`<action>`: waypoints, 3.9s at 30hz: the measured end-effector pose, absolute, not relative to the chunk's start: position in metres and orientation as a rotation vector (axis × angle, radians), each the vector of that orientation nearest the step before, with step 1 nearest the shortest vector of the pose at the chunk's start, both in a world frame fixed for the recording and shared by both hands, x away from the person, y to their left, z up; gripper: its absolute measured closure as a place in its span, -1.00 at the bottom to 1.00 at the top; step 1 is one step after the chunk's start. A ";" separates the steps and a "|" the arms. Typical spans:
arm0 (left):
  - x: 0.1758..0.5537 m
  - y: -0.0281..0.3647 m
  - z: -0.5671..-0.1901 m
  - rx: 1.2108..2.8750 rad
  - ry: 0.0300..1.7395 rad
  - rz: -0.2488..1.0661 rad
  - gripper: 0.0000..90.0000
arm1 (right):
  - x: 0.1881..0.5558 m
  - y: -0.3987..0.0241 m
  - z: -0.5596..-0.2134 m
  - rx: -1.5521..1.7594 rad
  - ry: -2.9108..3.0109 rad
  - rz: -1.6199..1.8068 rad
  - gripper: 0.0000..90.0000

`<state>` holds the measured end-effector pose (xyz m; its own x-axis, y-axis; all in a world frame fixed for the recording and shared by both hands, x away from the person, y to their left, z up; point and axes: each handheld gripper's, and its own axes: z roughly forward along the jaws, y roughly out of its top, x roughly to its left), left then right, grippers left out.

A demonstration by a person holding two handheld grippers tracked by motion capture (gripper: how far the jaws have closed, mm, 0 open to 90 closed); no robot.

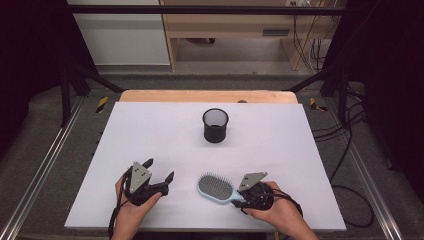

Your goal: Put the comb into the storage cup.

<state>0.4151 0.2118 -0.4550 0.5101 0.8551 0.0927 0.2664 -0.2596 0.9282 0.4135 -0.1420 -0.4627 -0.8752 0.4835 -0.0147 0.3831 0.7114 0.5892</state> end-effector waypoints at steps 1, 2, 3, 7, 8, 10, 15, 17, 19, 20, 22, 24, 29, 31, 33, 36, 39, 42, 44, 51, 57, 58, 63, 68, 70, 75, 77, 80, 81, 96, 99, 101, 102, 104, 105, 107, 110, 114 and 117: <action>0.415 0.212 -0.455 1.787 0.941 0.764 -0.64 | 0.413 -0.142 -0.463 0.702 2.749 0.890 0.29; 0.415 0.213 -0.455 1.782 0.948 0.765 -0.64 | 0.415 -0.140 -0.463 0.692 2.759 0.864 0.35; 0.415 0.213 -0.455 1.779 0.951 0.767 -0.64 | 0.415 -0.140 -0.463 0.692 2.759 0.864 0.35; 0.414 0.215 -0.454 1.763 0.964 0.769 -0.64 | 0.417 -0.138 -0.463 0.667 2.779 0.830 0.43; 0.414 0.216 -0.454 1.759 0.966 0.767 -0.64 | 0.417 -0.137 -0.463 0.659 2.781 0.823 0.44; 0.415 0.217 -0.455 1.760 0.974 0.763 -0.63 | 0.417 -0.136 -0.463 0.676 2.787 0.812 0.47; 0.414 0.219 -0.454 1.743 0.988 0.750 -0.62 | 0.417 -0.135 -0.462 0.654 2.805 0.801 0.54; 0.413 0.220 -0.454 1.743 0.989 0.750 -0.62 | 0.418 -0.138 -0.463 0.647 2.802 0.826 0.54; 0.413 0.220 -0.453 1.731 0.992 0.744 -0.62 | 0.418 -0.138 -0.462 0.649 2.799 0.827 0.54; 0.413 0.220 -0.453 1.723 0.991 0.742 -0.62 | 0.419 -0.138 -0.462 0.652 2.790 0.825 0.54; 0.412 0.220 -0.451 1.709 0.988 0.739 -0.65 | 0.423 -0.140 -0.459 0.670 2.754 0.858 0.54; 0.412 0.220 -0.450 1.695 0.987 0.733 -0.66 | 0.425 -0.140 -0.457 0.684 2.739 0.867 0.54; 0.413 0.218 -0.444 1.652 0.982 0.689 -0.82 | 0.439 -0.138 -0.451 0.724 2.666 0.928 0.54; 0.415 0.216 -0.440 1.636 0.970 0.669 -0.88 | 0.444 -0.134 -0.448 0.740 2.630 0.957 0.54; 0.417 0.214 -0.434 1.623 0.957 0.647 -0.93 | 0.448 -0.130 -0.445 0.751 2.595 0.981 0.54; 0.424 0.210 -0.423 1.632 0.916 0.606 -0.94 | 0.451 -0.124 -0.441 0.774 2.516 1.035 0.54; 0.430 0.206 -0.410 1.628 0.899 0.563 -0.94 | 0.453 -0.118 -0.439 0.793 2.435 1.110 0.54; 0.433 0.200 -0.399 1.611 0.882 0.553 -0.94 | 0.452 -0.114 -0.439 0.788 2.387 1.151 0.54; 0.434 0.197 -0.395 1.595 0.881 0.544 -0.94 | 0.451 -0.113 -0.438 0.773 2.359 1.185 0.55; 0.440 0.187 -0.394 1.530 0.881 0.490 -0.94 | 0.448 -0.112 -0.437 0.742 2.277 1.263 0.55; 0.445 0.176 -0.394 1.539 0.875 0.427 -0.95 | 0.447 -0.109 -0.439 0.745 2.254 1.306 0.54; 0.445 0.175 -0.394 1.531 0.883 0.426 -0.95 | 0.447 -0.108 -0.438 0.744 2.249 1.312 0.55; 0.445 0.171 -0.394 1.500 0.880 0.401 -0.95 | 0.446 -0.107 -0.438 0.751 2.229 1.340 0.55; 0.449 0.165 -0.397 1.483 0.900 0.349 -0.95 | 0.447 -0.106 -0.438 0.756 2.211 1.349 0.54; 0.451 0.163 -0.399 1.469 0.913 0.341 -0.94 | 0.447 -0.107 -0.438 0.763 2.197 1.359 0.54; 0.457 0.155 -0.401 1.449 0.925 0.305 -0.93 | 0.448 -0.108 -0.438 0.766 2.178 1.373 0.55; 0.457 0.151 -0.400 1.451 0.920 0.300 -0.93 | 0.448 -0.109 -0.436 0.760 2.166 1.394 0.54; 0.458 0.144 -0.399 1.444 0.916 0.267 -0.93 | 0.448 -0.108 -0.435 0.752 2.156 1.403 0.54; 0.459 0.143 -0.399 1.441 0.919 0.258 -0.93 | 0.448 -0.108 -0.435 0.752 2.156 1.403 0.54; 0.474 0.133 -0.398 1.342 0.982 0.146 -0.63 | 0.445 -0.106 -0.432 0.740 2.120 1.449 0.54; 0.475 0.132 -0.399 1.323 0.998 0.145 -0.53 | 0.445 -0.106 -0.432 0.744 2.116 1.470 0.54; 0.476 0.131 -0.399 1.317 1.000 0.133 -0.50 | 0.445 -0.105 -0.432 0.743 2.116 1.471 0.54; 0.476 0.130 -0.399 1.315 1.003 0.134 -0.48 | 0.445 -0.105 -0.432 0.742 2.117 1.467 0.54; 0.476 0.129 -0.400 1.306 1.012 0.134 -0.44 | 0.445 -0.104 -0.432 0.742 2.119 1.467 0.54; 0.476 0.129 -0.400 1.303 1.018 0.138 -0.41 | 0.445 -0.104 -0.433 0.739 2.123 1.463 0.54; 0.476 0.128 -0.400 1.297 1.029 0.144 -0.35 | 0.444 -0.103 -0.433 0.744 2.126 1.464 0.54; 0.475 0.126 -0.400 1.277 1.048 0.138 -0.21 | 0.444 -0.102 -0.433 0.739 2.124 1.459 0.54; 0.475 0.126 -0.401 1.280 1.060 0.139 -0.14 | 0.444 -0.104 -0.432 0.740 2.127 1.466 0.54; 0.475 0.126 -0.402 1.248 1.081 0.105 -0.06 | 0.445 -0.105 -0.433 0.743 2.136 1.460 0.54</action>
<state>0.4753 0.1255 -0.4016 0.5328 0.5975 -0.5992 0.4711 0.3788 0.7966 0.4449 -0.1046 -0.4331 -0.7559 0.6519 -0.0599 0.1808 0.2958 0.9380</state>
